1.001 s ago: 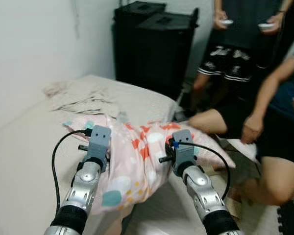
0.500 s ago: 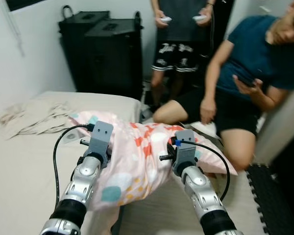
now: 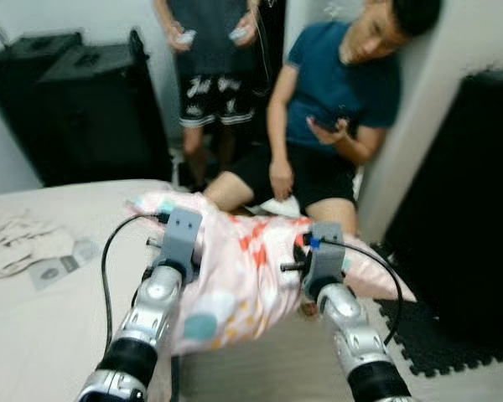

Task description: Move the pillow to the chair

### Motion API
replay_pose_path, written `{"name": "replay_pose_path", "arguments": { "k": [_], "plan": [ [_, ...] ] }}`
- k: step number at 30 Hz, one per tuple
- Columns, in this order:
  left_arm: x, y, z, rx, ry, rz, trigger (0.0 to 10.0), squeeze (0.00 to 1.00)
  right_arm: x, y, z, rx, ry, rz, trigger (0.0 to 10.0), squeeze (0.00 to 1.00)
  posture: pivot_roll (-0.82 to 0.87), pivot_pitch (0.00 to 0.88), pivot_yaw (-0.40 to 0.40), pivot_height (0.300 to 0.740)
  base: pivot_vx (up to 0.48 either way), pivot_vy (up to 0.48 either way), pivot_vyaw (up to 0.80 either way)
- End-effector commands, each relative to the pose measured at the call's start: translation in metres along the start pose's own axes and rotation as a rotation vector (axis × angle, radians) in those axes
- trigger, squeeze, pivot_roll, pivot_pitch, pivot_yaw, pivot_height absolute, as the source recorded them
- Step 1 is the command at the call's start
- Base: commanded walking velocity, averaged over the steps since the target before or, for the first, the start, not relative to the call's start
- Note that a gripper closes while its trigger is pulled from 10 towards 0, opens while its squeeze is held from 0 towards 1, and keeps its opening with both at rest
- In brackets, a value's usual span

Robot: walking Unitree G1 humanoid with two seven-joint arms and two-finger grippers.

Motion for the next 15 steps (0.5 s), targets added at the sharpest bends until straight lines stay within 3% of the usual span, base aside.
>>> {"name": "replay_pose_path", "arguments": {
  "k": [1,15],
  "plan": [
    [0.0000,0.0075,0.0113,0.027,-0.049,0.040,10.0,0.00,0.0029,0.0159,-0.0225,-0.002,0.070,0.063,10.0,0.00,-0.05,0.066,0.077,0.740,0.000,0.000,-0.80],
    [0.0010,0.0141,0.0123,0.024,-0.050,0.058,10.0,0.00,0.0051,0.0241,-0.0244,-0.023,0.079,0.079,10.0,0.00,-0.04,0.053,0.083,0.740,0.000,0.000,-0.80]
  ]
}}
Point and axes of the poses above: a point about 5 cm out from each wrist's last joint towards the gripper, its own x axis pointing out of the wrist towards the gripper, its own y axis along the axis of the wrist's last joint, z = x × y, the point moved 6 cm from there along x, pointing out of the wrist towards the gripper, and after that the axes turned 7 degrees about x, right-handed, at the moved point
